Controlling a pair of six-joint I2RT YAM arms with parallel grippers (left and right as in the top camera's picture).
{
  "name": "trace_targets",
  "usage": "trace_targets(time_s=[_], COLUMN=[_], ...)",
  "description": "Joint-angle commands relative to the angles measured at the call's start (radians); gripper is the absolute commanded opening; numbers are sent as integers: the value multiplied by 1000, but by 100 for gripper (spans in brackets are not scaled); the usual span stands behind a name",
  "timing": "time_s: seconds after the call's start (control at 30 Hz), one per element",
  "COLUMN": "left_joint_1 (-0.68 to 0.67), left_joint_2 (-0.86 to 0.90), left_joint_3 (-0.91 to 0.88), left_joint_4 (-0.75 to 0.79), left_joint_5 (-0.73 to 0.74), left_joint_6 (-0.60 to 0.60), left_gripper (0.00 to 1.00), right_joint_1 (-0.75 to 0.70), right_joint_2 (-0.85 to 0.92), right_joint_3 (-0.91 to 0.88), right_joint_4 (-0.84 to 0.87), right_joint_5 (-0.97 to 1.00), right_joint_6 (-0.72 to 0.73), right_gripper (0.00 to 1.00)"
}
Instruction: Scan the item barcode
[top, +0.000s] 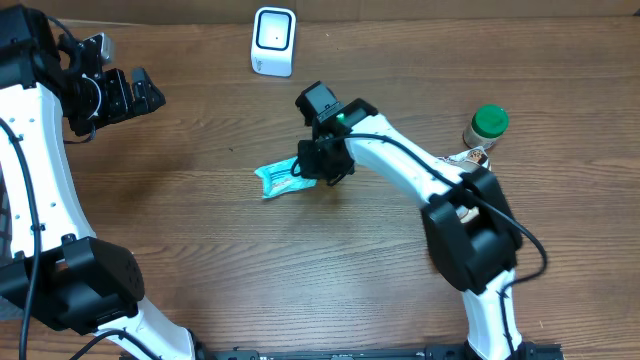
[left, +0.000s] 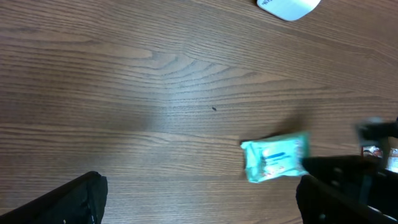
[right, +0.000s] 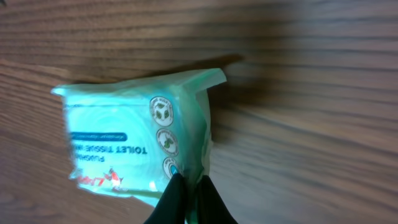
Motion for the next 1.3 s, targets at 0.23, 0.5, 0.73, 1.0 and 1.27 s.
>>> trace_targets(time_s=[0.23,0.5,0.73,1.0,1.27], left_joint_1=[-7,-7,-7,-7,-7], left_joint_2=[-7,-7,-7,-7,-7], left_joint_3=[10,10,10,10,10], left_joint_4=[0,0,0,0,0], left_joint_5=[-2,-2,-2,-2,-2], left_joint_6=[19,19,19,19,19], left_gripper=[100,99,100,100,100], right_joint_1=[0,0,-52,-94,-91], right_joint_2=[-182,-193,-78,20,142], right_joint_3=[8,2,-16,-18,-21], right_joint_4=[-140,-120,-104,-95,-63], right_joint_5=[230,257,16,-72,-196], right_joint_6=[-18,-19,-51,-96,-101], right_gripper=[4,25,46,52,54])
